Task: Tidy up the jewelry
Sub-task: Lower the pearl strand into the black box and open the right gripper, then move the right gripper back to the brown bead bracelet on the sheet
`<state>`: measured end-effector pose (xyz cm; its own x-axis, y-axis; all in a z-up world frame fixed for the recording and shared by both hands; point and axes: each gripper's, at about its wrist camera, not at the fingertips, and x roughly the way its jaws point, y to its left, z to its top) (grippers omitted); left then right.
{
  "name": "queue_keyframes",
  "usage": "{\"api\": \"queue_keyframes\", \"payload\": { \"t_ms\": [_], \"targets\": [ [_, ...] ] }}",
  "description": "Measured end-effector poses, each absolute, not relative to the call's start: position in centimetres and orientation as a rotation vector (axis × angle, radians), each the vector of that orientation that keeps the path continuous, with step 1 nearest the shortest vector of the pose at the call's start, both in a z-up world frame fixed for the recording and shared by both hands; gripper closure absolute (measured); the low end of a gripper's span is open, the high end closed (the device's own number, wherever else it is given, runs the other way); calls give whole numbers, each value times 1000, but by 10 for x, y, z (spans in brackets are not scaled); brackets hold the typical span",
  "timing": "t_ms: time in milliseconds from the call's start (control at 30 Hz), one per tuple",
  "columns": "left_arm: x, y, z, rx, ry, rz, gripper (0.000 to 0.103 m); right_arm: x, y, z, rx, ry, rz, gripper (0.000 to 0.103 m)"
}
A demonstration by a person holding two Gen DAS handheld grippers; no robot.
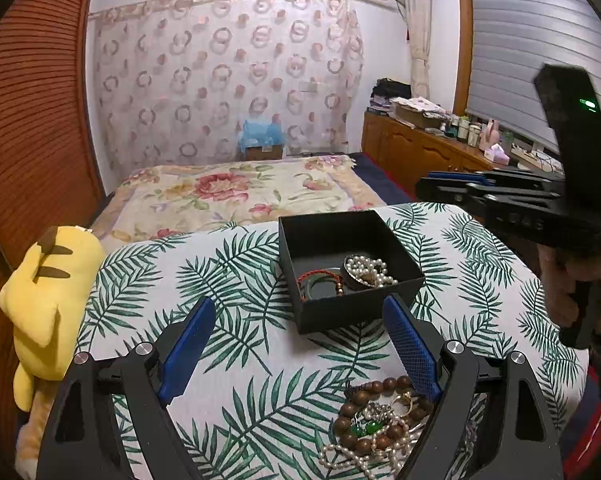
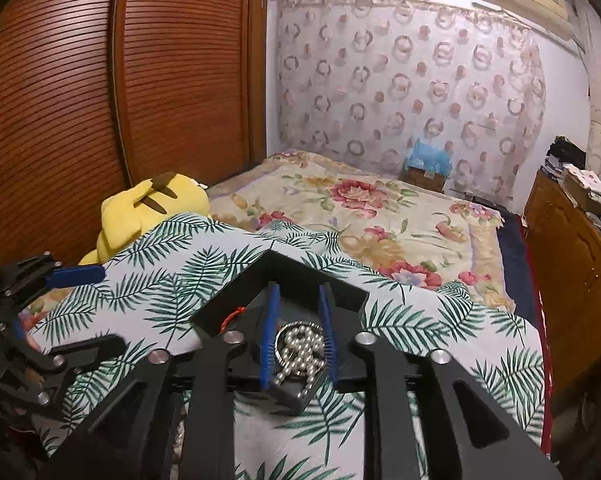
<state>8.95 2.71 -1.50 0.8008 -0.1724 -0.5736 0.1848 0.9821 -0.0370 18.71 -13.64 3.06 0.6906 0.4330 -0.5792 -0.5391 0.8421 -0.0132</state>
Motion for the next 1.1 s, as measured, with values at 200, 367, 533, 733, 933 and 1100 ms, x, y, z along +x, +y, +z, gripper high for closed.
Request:
{"api": "queue_keyframes", "payload": {
  "t_ms": [200,367,533,733,933,1100],
  "targets": [
    [81,31,-25,9,638,-195,21,152,-140,23,-186,595,585,68],
    [73,39,-39,-9,675,-189,21,127,-138,4,-216,632,620,68],
    [66,50,-52,-20,707,-173,21,119,-138,-17,-249,687,631,68],
    [56,60,-63,-31,739,-158,21,119,-138,-40,-265,751,643,68],
    [51,65,-73,-35,767,-147,21,124,-127,-63,-283,821,681,68],
    [49,65,-76,-31,776,-149,21,128,-117,-76,-302,861,700,72]
  ]
}}
